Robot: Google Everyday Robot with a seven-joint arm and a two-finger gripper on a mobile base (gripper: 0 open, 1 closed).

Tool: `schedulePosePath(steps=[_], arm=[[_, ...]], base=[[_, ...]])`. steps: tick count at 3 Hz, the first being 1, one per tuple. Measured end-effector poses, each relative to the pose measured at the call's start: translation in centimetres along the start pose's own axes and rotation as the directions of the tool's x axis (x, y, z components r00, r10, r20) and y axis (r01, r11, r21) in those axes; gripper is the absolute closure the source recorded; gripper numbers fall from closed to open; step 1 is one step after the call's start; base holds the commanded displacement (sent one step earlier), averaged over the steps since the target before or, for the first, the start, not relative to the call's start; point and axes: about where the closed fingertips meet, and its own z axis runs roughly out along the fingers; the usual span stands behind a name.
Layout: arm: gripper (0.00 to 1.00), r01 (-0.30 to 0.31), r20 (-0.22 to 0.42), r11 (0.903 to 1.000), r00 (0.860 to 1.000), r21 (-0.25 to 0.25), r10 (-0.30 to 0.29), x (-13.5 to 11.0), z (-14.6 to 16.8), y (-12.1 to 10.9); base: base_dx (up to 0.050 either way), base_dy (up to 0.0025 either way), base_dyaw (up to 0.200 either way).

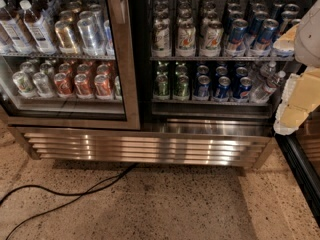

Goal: Close right fridge door

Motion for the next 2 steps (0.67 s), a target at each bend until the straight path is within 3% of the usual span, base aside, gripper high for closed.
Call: schedulePosePath(steps=[2], arm=[[0.0,0.0,0.0,1.0,1.0,0.0,0.0,0.0,0.0,0.0]], base=[[-0.05,0.00003,0.0]])
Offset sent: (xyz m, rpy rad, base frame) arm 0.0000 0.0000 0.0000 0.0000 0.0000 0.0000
